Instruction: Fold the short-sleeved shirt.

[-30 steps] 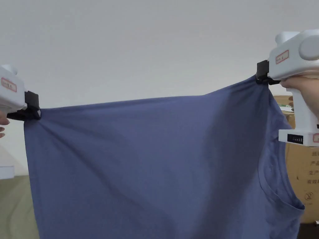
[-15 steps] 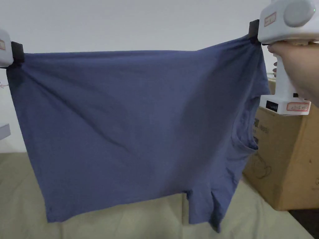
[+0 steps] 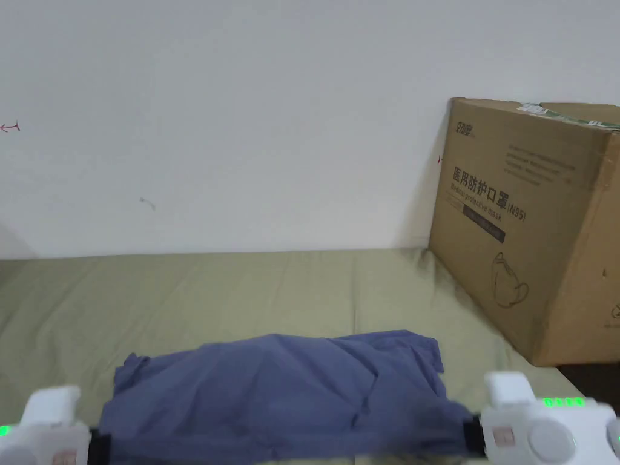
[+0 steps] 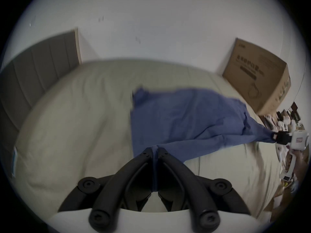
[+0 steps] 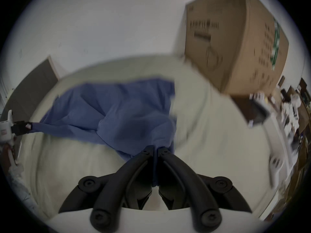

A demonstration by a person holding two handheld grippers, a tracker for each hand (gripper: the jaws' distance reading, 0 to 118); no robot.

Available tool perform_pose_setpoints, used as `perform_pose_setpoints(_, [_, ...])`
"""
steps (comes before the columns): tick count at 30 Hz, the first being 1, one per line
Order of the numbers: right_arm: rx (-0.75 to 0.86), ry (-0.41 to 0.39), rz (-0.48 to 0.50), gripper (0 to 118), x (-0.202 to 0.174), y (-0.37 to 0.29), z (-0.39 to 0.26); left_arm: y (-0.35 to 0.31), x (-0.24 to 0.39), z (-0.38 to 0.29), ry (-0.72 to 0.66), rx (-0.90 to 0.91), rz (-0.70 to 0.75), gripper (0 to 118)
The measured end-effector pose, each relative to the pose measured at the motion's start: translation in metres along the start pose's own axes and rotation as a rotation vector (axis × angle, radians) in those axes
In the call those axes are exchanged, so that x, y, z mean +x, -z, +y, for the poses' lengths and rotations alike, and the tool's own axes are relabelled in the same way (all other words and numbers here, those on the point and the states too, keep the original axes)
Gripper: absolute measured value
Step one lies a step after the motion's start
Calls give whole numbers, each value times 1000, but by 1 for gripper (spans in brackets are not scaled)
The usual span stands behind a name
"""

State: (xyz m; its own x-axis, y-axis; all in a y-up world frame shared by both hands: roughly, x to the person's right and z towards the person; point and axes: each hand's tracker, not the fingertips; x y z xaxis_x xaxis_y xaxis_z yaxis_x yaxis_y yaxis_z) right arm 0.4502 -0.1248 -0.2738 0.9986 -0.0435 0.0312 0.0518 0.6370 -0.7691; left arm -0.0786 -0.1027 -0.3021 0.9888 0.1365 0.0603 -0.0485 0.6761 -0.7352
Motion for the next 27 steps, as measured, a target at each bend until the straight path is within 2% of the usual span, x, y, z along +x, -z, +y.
perform_pose_setpoints(4, [-76, 81, 81, 6, 23, -34, -82, -20, -24, -70, 26, -53, -17, 7])
perform_pose_setpoints(5, [-78, 94, 96, 6, 28, -52, -98, -30, -25, -85, 74, -67, -19, 7])
perform_pose_setpoints(7, [-79, 75, 114, 6, 40, -78, -123, -53, -34, -108, 115, -63, -31, 7])
perform_pose_setpoints(11, [-101, 41, 148, 6, 60, -130, -163, -105, -49, -142, 89, -57, -57, 7])
perform_pose_setpoints(15, [-104, 54, 159, 6, 71, -166, -188, -141, -53, -169, 93, -78, -97, 7])
perform_pose_setpoints(22, [-132, 46, 158, 7, 74, -179, -208, -174, -50, -200, 105, -81, -105, 7])
perform_pose_setpoints(24, [-141, 34, 146, 13, 67, -175, -212, -174, -48, -203, 104, -82, -101, 8])
perform_pose_setpoints(25, [-140, 23, 130, 22, 65, -172, -213, -174, -46, -203, 108, -83, -100, 11])
perform_pose_setpoints(26, [-144, 11, 101, 38, 62, -171, -214, -175, -43, -206, 124, -84, -88, 26])
perform_pose_setpoints(27, [-140, 4, 63, 77, 60, -171, -214, -176, -40, -206, 158, -85, -55, 77])
